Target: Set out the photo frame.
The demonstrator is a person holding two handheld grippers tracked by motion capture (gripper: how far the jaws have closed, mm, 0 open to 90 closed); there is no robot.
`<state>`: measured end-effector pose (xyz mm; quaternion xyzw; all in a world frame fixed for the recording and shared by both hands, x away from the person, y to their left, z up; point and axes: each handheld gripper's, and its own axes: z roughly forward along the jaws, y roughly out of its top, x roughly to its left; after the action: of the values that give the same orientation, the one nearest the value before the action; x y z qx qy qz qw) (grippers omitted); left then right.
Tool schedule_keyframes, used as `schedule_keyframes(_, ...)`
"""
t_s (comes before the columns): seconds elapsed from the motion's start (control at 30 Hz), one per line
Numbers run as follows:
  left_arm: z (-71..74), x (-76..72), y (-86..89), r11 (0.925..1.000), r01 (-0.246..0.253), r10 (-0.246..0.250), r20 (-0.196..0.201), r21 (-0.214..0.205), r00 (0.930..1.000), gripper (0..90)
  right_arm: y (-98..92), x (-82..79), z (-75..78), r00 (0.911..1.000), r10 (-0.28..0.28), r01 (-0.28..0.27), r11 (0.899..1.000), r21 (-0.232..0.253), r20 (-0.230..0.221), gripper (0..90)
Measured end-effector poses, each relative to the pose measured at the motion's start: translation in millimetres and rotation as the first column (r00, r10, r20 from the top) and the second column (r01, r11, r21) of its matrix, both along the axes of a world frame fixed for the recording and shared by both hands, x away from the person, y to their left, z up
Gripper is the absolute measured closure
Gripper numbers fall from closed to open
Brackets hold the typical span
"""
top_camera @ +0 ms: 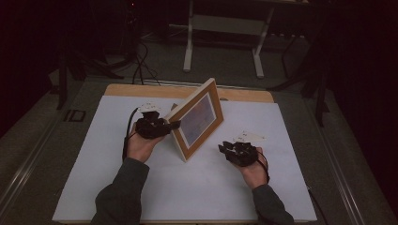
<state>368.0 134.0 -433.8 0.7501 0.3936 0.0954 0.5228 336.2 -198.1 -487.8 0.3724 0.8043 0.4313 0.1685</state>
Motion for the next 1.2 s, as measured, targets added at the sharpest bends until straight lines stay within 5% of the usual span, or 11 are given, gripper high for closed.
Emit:
schedule_keyframes(0.5,-6.9,12.4,16.6,0.9893,0.08,-0.088,-0.064,-0.122,0.994,70.3,-4.5,10.1,2.1,0.9997,-0.025,0.025,1.0,-0.02,0.002,70.4)
schedule_keyframes(1.2,-4.9,12.6,23.3,0.9782,0.166,-0.178,-0.093,-0.125,0.9796,70.2,-14.0,17.9,10.4,0.9983,-0.055,0.055,0.998,-0.019,0.02,70.0)
